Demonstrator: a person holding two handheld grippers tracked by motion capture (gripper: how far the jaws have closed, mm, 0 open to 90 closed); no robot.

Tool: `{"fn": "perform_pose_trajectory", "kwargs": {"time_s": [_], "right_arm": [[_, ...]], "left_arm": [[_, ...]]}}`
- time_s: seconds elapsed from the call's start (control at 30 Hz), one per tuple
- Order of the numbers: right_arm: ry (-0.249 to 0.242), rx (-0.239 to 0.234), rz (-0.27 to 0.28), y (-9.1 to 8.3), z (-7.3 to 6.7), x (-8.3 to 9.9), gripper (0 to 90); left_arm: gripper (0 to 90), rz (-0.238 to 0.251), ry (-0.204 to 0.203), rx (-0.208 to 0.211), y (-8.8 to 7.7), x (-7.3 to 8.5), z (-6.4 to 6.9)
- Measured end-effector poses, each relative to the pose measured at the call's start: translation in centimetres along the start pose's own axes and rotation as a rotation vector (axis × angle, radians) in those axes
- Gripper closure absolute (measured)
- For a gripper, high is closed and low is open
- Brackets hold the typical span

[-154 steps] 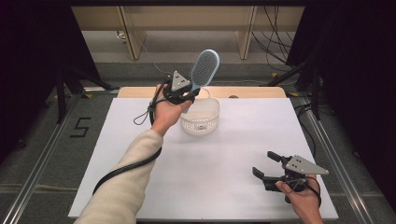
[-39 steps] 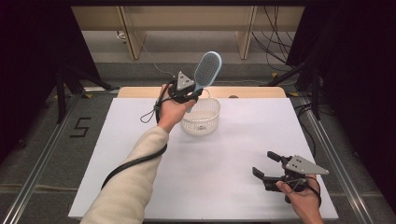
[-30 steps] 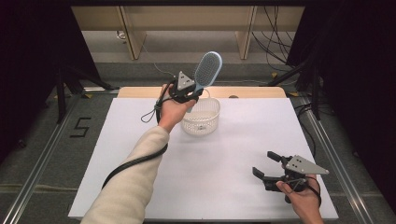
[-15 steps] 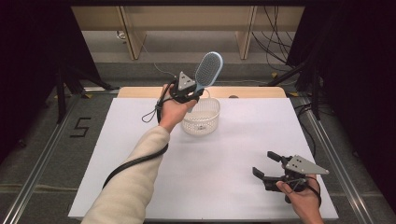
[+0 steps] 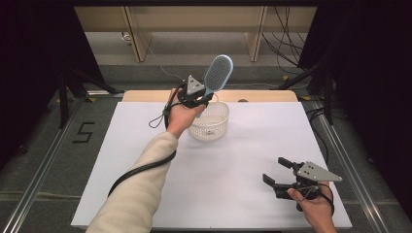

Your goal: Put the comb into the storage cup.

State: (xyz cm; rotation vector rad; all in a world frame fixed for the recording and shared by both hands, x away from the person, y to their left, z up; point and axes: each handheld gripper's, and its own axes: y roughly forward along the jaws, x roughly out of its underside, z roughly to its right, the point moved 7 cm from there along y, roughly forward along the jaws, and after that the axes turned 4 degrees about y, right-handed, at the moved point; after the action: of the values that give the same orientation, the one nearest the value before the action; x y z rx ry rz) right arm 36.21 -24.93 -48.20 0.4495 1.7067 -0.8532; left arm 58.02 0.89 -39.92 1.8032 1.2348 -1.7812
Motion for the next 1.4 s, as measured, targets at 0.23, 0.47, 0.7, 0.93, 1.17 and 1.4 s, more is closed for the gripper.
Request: {"fn": "perform_pose_trajectory", "kwargs": {"time_s": [0.23, 0.47, 0.7, 0.93, 1.17, 1.4], "right_arm": [[0.001, -0.001, 0.005, 0.02, -0.01, -0.03, 15.3], [-0.002, 0.0, 0.001, 0.0, -0.02, -0.02, 15.3], [0.0, 0.001, 0.002, 0.0, 0.0, -0.02, 15.4], [-0.002, 0.001, 0.005, 0.0, 0.0, -0.04, 15.4], [-0.001, -0.001, 0.001, -0.01, -0.02, -0.02, 15.4], [-0.001, -0.001, -0.001, 0.0, -0.03, -0.01, 15.4]], "left_arm": [[69.7, 0.001, -0.002, 0.001, 0.04, -0.02, 0.04], [69.7, 0.003, -0.001, 0.001, 0.04, -0.05, 0.08], [69.7, -0.001, 0.0, 0.002, 0.2, -0.01, 0.15], [69.7, 0.0, 0.0, 0.005, 0.32, 0.03, 0.32], [69.7, -0.002, -0.003, 0.004, 0.4, 0.17, 0.35], [69.7, -0.001, -0.004, 0.002, 0.42, 0.19, 0.36]]}}
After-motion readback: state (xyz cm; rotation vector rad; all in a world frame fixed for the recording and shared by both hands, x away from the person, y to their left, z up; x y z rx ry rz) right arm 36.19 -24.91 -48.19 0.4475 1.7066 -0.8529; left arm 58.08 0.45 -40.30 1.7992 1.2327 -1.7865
